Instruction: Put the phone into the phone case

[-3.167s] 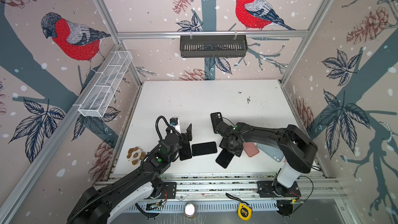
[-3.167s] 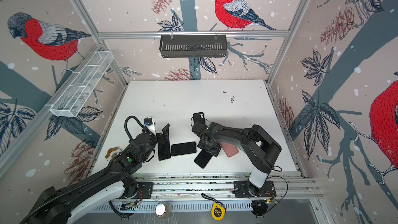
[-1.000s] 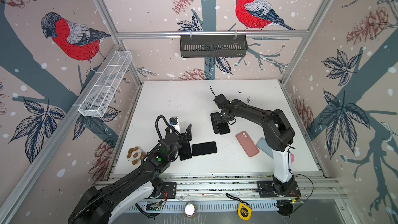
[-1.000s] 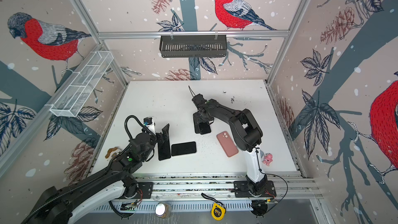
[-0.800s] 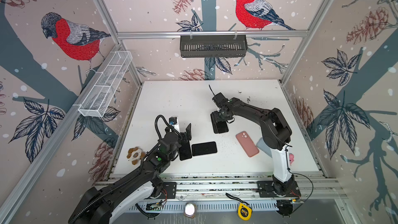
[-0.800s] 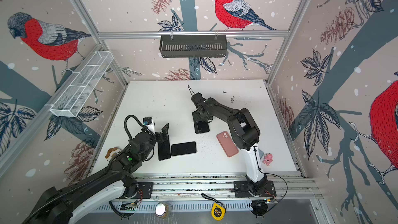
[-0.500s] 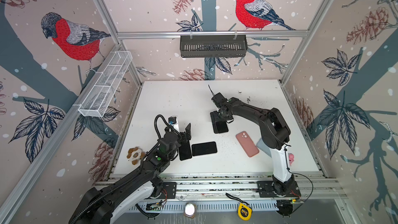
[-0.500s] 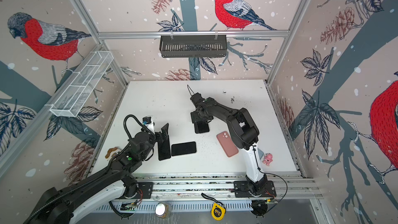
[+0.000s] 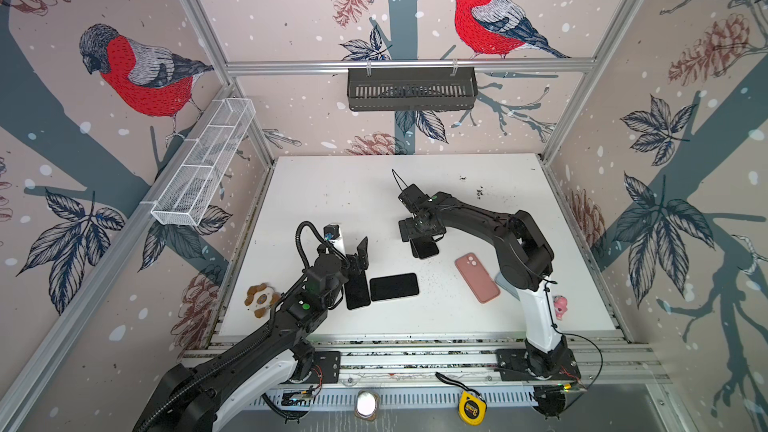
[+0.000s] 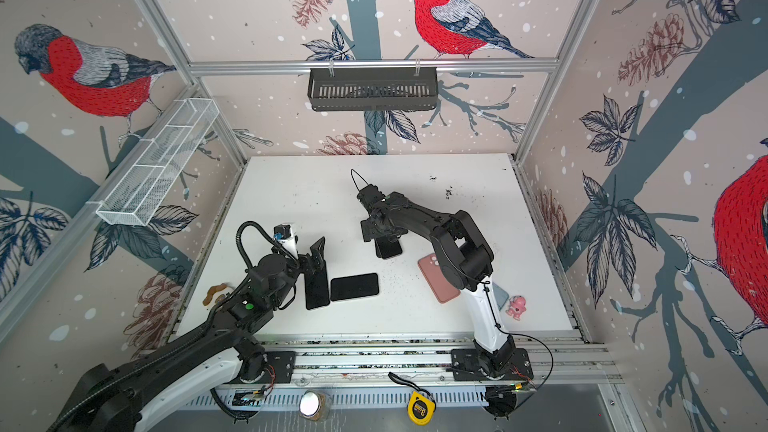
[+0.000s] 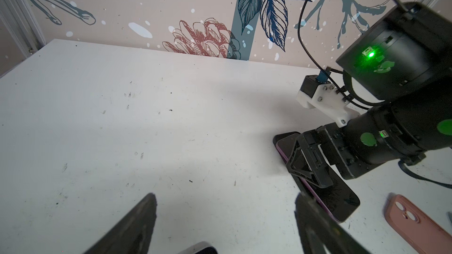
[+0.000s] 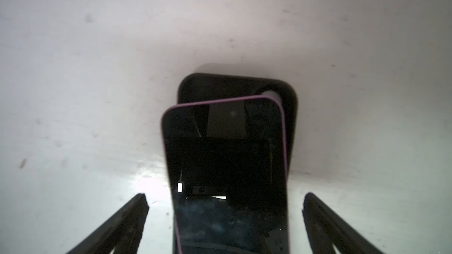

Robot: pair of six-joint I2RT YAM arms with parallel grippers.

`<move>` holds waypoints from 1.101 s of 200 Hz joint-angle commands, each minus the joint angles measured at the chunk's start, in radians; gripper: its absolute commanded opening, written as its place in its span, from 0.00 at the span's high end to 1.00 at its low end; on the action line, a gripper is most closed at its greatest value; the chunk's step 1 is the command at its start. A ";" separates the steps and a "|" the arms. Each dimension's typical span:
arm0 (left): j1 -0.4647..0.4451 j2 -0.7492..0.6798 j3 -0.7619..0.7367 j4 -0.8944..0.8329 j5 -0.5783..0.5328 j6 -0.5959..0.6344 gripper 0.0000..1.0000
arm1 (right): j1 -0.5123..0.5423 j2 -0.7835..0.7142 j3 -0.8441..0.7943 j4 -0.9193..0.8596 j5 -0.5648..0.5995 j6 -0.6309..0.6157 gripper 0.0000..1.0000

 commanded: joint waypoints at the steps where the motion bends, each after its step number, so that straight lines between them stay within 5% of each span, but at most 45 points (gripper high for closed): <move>1: 0.004 -0.007 -0.002 0.035 0.001 -0.015 0.12 | 0.001 0.021 0.002 -0.047 0.079 0.049 0.00; 35: 0.005 -0.014 -0.007 0.035 0.001 -0.018 0.12 | 0.005 0.026 -0.030 -0.027 0.065 0.074 0.00; 73: 0.006 -0.018 -0.009 0.036 0.002 -0.018 0.12 | 0.003 0.010 -0.060 0.016 -0.001 0.042 0.12; 125: 0.010 -0.015 -0.009 0.037 0.007 -0.018 0.12 | 0.008 -0.022 -0.052 0.015 -0.130 -0.281 0.29; 174: 0.013 -0.001 -0.002 0.038 0.011 -0.021 0.12 | 0.075 0.055 0.046 -0.139 -0.009 -0.552 0.37; 220: 0.015 0.008 0.004 0.036 0.026 -0.018 0.12 | 0.138 0.062 0.063 -0.119 0.015 -0.702 0.28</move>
